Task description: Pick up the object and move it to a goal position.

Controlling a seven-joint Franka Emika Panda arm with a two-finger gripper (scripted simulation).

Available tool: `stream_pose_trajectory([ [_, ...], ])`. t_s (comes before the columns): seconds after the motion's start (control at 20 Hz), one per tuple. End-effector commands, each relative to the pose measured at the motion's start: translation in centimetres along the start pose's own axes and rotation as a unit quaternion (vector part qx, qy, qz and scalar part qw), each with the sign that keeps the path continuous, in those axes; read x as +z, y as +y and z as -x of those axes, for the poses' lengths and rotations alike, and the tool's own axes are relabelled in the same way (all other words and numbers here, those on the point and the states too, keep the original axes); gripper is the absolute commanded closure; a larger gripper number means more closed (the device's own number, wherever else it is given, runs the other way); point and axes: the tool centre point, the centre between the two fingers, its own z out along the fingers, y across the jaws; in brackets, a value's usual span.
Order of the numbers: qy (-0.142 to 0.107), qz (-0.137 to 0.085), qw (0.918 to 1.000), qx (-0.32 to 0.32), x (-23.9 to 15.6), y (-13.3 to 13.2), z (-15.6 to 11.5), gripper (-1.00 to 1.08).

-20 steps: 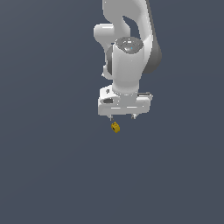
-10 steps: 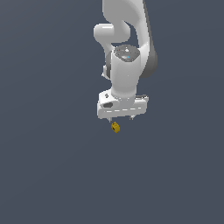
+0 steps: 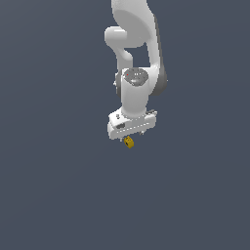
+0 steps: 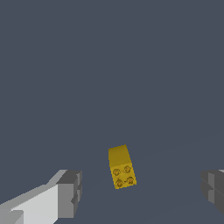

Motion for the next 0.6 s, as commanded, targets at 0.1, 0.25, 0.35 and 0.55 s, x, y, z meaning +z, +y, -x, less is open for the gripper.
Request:
stream_pose_trajectory([
  [0.1, -0.006, -0.002, 0.9986, -0.053, 2.5, -0.1, 1.5, -0.92],
  [0.25, -0.009, -0.004, 0.9968, -0.08, 3.8, -0.2, 2.3, -0.92],
  [0.35, -0.011, -0.005, 0.9955, -0.094, 4.4, -0.2, 2.7, -0.92],
  [0.55, -0.013, -0.007, 0.9932, -0.116, 5.4, -0.3, 3.4, -0.92],
])
